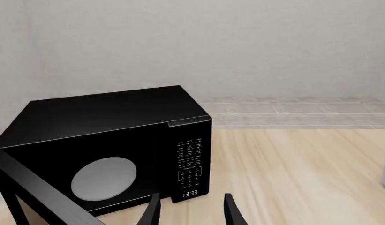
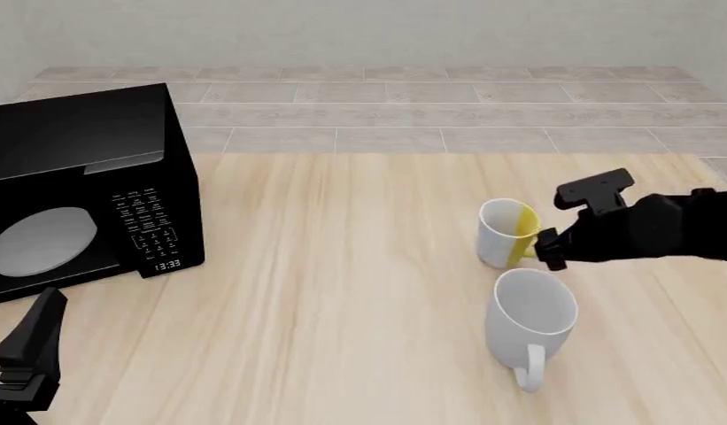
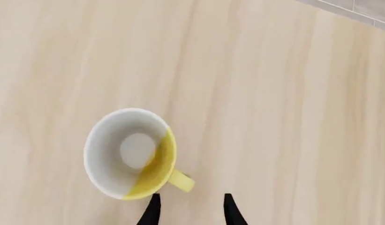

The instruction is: Put the yellow and white mug to the front of the white mug.

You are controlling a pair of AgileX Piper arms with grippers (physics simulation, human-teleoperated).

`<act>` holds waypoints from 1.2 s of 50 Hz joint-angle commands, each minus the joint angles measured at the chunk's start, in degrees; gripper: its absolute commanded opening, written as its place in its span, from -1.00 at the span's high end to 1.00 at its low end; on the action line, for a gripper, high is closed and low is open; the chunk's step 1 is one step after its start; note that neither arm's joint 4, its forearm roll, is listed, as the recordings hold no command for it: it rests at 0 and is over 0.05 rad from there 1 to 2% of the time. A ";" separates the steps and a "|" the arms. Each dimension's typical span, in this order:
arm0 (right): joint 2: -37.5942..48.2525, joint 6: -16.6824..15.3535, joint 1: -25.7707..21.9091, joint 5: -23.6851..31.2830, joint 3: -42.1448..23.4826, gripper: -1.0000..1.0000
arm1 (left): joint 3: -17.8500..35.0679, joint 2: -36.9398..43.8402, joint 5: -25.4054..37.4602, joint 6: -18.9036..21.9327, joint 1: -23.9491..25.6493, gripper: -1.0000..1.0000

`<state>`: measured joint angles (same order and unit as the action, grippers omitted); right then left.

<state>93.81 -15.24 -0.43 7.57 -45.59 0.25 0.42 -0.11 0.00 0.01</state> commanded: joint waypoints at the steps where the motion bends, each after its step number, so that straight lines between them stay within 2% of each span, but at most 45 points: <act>1: -5.21 0.01 1.35 2.14 2.66 -1.00 | 0.00 0.00 0.00 0.00 0.00 -1.00; 30: -16.20 0.46 0.54 5.47 6.66 -1.00 | 0.00 0.00 0.00 0.00 0.00 -1.00; 40: -22.84 -0.49 1.24 8.56 7.45 -1.00 | 0.00 0.00 0.00 0.00 0.00 -1.00; 60: -36.11 0.12 2.65 11.64 10.90 -1.00 | 0.00 0.00 0.00 0.00 0.00 -1.00</act>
<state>64.07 -15.38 1.74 17.74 -36.13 0.25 0.42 -0.11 0.00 0.01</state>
